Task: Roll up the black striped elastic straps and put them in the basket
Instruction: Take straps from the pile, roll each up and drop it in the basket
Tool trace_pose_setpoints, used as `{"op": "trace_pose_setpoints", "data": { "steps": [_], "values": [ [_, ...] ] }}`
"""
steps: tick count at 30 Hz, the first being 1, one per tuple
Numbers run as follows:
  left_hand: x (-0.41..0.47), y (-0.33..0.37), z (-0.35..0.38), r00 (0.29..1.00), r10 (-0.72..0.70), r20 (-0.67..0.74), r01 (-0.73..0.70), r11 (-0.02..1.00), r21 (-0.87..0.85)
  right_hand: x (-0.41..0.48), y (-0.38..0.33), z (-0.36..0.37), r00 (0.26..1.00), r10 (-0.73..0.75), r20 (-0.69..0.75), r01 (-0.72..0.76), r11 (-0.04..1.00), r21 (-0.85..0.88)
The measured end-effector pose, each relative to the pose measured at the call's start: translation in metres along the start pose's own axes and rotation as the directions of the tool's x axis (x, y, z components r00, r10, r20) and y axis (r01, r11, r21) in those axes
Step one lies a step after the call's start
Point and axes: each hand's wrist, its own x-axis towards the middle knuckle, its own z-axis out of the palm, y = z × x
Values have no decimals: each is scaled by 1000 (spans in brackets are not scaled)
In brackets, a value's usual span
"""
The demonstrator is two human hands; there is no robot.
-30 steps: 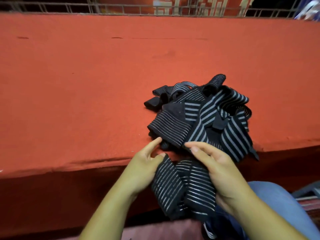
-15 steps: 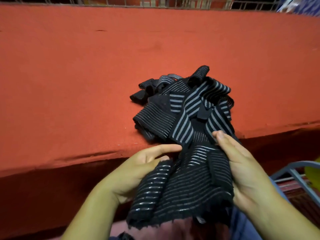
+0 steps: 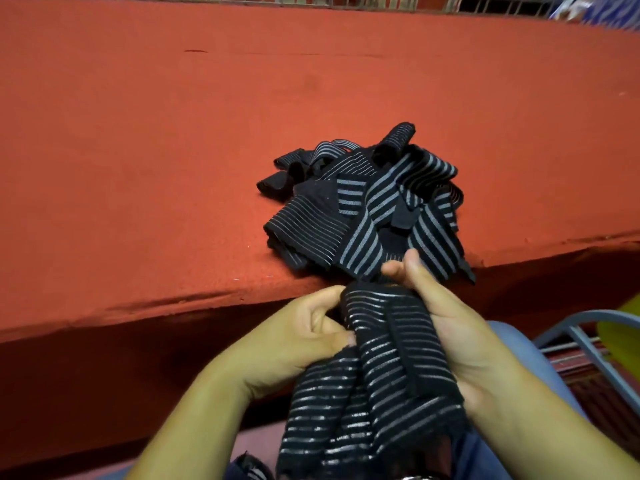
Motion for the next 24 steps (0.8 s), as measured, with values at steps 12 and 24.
{"op": "trace_pose_setpoints", "data": {
  "steps": [12, 24],
  "values": [
    [-1, 9, -7, 923, 184, -339, -223, 971, -81, -10, 4, -30, 985, 170, 40, -142, 912, -384],
    [-5, 10, -7, 956, 126, -264, -150, 986, -74, -14, 11, -41, 996, -92, 9, 92, 983, -157]
  ]
}}
